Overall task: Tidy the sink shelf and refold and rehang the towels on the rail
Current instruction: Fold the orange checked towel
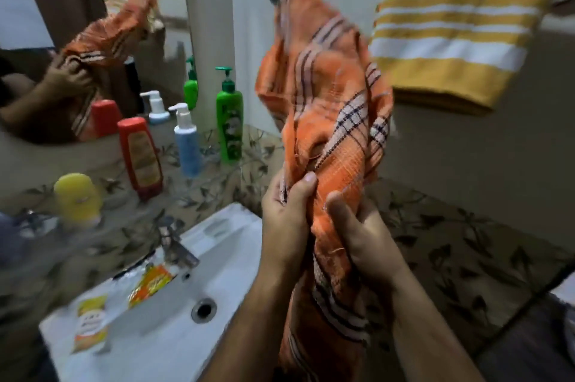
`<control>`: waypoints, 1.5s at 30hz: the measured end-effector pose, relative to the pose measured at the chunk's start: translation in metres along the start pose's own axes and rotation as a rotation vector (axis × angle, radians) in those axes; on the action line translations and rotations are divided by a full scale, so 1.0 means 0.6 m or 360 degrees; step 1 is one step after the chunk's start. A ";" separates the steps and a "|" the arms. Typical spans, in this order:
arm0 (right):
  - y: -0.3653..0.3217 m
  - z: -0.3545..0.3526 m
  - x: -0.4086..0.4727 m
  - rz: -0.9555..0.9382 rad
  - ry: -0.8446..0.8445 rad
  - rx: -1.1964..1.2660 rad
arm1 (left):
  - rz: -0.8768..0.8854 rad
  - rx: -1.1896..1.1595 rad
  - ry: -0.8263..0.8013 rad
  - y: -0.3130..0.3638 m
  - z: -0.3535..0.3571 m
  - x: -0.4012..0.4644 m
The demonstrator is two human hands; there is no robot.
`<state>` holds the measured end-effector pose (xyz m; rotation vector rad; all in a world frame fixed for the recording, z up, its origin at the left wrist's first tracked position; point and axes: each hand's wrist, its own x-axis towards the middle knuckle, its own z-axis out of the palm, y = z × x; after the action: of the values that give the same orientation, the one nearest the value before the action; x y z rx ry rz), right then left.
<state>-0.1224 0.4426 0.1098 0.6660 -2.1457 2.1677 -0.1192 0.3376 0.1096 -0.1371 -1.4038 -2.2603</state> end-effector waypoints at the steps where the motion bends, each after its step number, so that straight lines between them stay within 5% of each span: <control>1: 0.003 -0.005 -0.010 0.0004 0.0015 0.0042 | -0.0019 0.0014 0.0054 -0.005 0.003 -0.014; 8: 0.024 -0.029 -0.079 0.0162 -0.0088 0.0352 | -0.0065 0.0330 0.0346 -0.021 -0.015 -0.139; 15: 0.090 0.012 -0.166 0.0325 -0.0401 0.0158 | -0.0142 0.0730 0.0852 -0.011 -0.093 -0.256; 23: 0.104 0.079 -0.248 0.0446 -0.0846 0.0234 | 0.0034 0.1828 0.0903 0.048 -0.189 -0.381; 26: 0.112 0.104 -0.282 0.0449 -0.0951 0.0185 | 0.0103 0.2060 0.1138 0.086 -0.236 -0.427; 35: 0.162 0.167 -0.372 0.0356 -0.1451 -0.0501 | -0.0041 0.0891 0.1658 0.108 -0.244 -0.532; 40: 0.162 0.195 -0.345 0.0162 -0.1770 -0.1178 | -0.0060 0.1150 0.1578 0.116 -0.244 -0.533; 45: 0.135 0.240 -0.287 -0.0163 -0.1866 -0.1087 | -0.0063 0.1266 0.1472 0.126 -0.241 -0.497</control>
<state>0.0504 0.3481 -0.0254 2.1795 -2.8553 0.7883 0.2010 0.2855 0.0067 1.0399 -1.5687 -1.2794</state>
